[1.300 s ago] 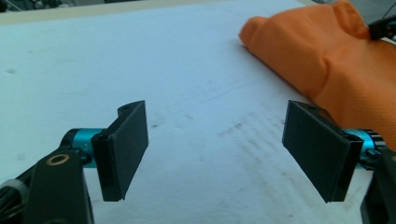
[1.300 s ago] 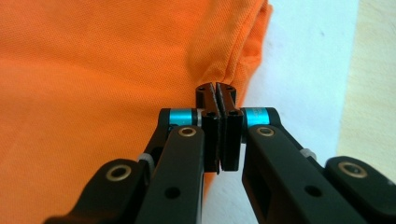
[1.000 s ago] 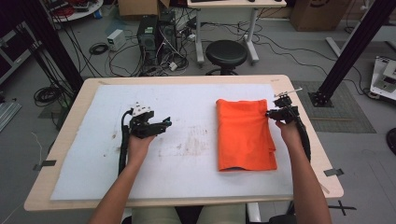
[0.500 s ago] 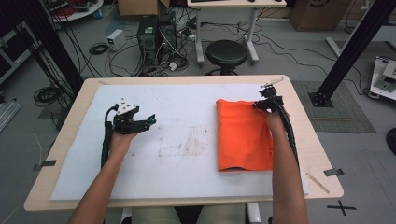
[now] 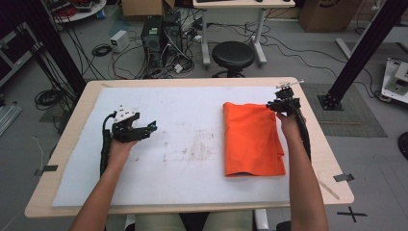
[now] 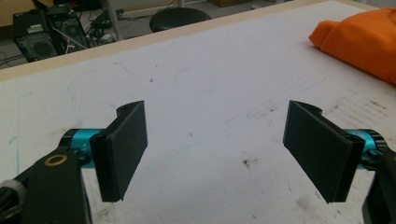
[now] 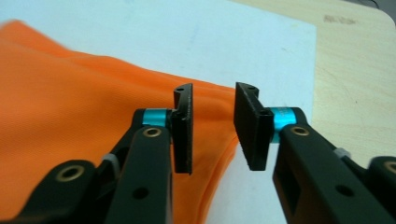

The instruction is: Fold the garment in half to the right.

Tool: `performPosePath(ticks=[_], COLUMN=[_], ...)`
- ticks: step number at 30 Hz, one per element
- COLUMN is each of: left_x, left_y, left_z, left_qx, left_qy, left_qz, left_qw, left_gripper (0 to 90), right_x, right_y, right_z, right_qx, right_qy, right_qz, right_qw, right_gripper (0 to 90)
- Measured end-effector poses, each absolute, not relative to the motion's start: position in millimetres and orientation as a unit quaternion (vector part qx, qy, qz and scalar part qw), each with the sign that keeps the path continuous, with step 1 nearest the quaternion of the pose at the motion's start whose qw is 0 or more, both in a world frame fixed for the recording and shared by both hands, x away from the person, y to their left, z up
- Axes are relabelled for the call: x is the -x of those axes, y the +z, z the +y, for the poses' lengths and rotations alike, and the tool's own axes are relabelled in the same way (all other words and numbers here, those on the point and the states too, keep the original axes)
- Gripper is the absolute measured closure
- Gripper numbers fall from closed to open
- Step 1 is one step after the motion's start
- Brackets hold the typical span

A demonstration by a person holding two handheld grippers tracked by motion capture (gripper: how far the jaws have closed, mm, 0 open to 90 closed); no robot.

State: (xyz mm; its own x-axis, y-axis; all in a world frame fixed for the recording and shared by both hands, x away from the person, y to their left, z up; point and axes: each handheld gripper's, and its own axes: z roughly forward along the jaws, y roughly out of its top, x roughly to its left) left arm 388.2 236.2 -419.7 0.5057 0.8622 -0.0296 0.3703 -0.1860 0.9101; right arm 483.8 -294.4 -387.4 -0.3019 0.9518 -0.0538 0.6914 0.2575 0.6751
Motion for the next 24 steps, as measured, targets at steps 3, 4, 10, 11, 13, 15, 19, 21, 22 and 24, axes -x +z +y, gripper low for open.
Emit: performPosePath(ticks=[3, 4, 10, 11, 13, 15, 19, 21, 22, 24], left_x=[-382.5, -380.8, -367.6, -365.7, -360.8, -357.0, -348.4, -344.4, -342.2, -339.6], left_y=[-421.7, -422.1, -421.4, -421.4, -422.8, -424.6, -427.3, -428.0, -428.7, -429.9], left_z=[235.4, 235.2, 233.8, 233.9, 233.4, 232.7, 230.6, 230.0, 229.5, 228.7], left_qx=[-0.724, -0.722, -0.716, -0.716, -0.716, -0.718, -0.719, -0.719, -0.719, -0.721], left_qy=[0.26, 0.259, 0.261, 0.261, 0.261, 0.259, 0.255, 0.253, 0.252, 0.251], left_qz=[0.423, 0.423, 0.425, 0.424, 0.424, 0.425, 0.424, 0.424, 0.424, 0.424], left_qw=[0.48, 0.481, 0.488, 0.489, 0.489, 0.487, 0.488, 0.489, 0.489, 0.488], left_gripper=[21.7, 21.7, 21.7, 21.7, 21.7, 21.7, 21.7, 21.7, 21.7, 21.7], right_x=[-464.8, -457.2, -408.2, -398.4, -385.9, -372.0, -357.4, -354.1, -353.4, -352.7], right_y=[-382.6, -382.3, -392.5, -395.9, -400.0, -404.5, -411.8, -415.6, -418.0, -422.7], right_z=[-295.6, -296.2, -301.3, -303.0, -304.5, -303.8, -301.6, -300.1, -298.7, -295.1], right_qx=[-0.532, -0.529, -0.522, -0.522, -0.523, -0.522, -0.518, -0.522, -0.522, -0.523], right_qy=[0.3, 0.304, 0.296, 0.299, 0.306, 0.314, 0.308, 0.3, 0.292, 0.27], right_qz=[0.758, 0.76, 0.77, 0.77, 0.769, 0.769, 0.778, 0.78, 0.784, 0.791], right_qw=[0.227, 0.223, 0.217, 0.213, 0.205, 0.192, 0.177, 0.169, 0.168, 0.167], right_gripper=[65.0, 64.8, 64.9, 65.0, 65.2, 65.7, 67.6, 69.0, 69.9, 74.6])
